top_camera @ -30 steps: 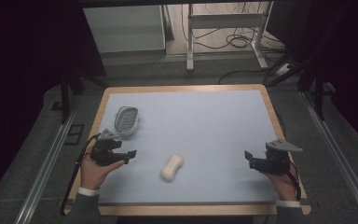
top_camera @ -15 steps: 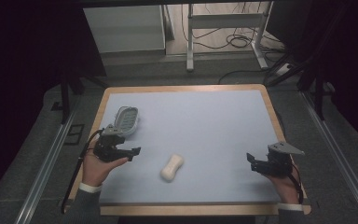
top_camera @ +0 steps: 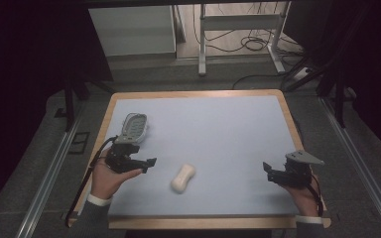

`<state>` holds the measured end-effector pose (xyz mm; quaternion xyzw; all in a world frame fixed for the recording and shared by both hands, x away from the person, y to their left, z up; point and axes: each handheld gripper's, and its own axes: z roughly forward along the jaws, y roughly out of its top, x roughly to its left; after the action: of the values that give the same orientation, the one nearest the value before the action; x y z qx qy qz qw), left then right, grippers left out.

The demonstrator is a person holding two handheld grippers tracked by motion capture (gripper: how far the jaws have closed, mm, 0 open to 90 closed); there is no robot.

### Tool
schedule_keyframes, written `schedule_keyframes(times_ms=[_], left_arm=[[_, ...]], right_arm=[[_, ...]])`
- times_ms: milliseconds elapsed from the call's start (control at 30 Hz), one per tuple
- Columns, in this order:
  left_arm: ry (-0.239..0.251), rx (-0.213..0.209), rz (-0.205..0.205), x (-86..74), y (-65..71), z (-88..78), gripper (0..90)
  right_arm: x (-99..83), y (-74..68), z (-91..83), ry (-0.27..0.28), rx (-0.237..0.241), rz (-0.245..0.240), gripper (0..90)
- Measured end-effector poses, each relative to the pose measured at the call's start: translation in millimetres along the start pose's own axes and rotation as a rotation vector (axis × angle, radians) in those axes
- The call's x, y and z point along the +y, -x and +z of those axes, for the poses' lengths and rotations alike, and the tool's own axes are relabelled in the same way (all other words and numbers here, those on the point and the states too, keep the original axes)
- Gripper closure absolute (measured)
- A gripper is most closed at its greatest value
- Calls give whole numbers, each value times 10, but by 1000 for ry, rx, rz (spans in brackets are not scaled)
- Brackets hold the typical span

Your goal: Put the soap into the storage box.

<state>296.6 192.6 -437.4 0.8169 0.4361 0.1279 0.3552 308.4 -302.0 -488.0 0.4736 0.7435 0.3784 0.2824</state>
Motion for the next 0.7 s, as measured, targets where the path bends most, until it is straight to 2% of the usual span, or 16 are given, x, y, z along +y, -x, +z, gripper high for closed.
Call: schedule_keyframes(times_ms=[267, 333, 400, 667, 700], left_arm=[[-18, -12, 17, 77, 102, 38, 216], [-25, -13, 26, 104, 134, 59, 217], [-34, -24, 32, 115, 161, 89, 217], [-66, -42, 59, 173, 268, 210, 215], [-78, -52, 78, 202, 312, 232, 213]], right_arm=[[-8, 36, -10, -11, -21, 29, 103], [-12, 42, -8, -14, -14, 35, 102], [-6, 41, -14, -11, 13, 50, 103], [3, 25, -19, -8, 14, 36, 103], [-6, 29, -13, -16, 11, 35, 103]])
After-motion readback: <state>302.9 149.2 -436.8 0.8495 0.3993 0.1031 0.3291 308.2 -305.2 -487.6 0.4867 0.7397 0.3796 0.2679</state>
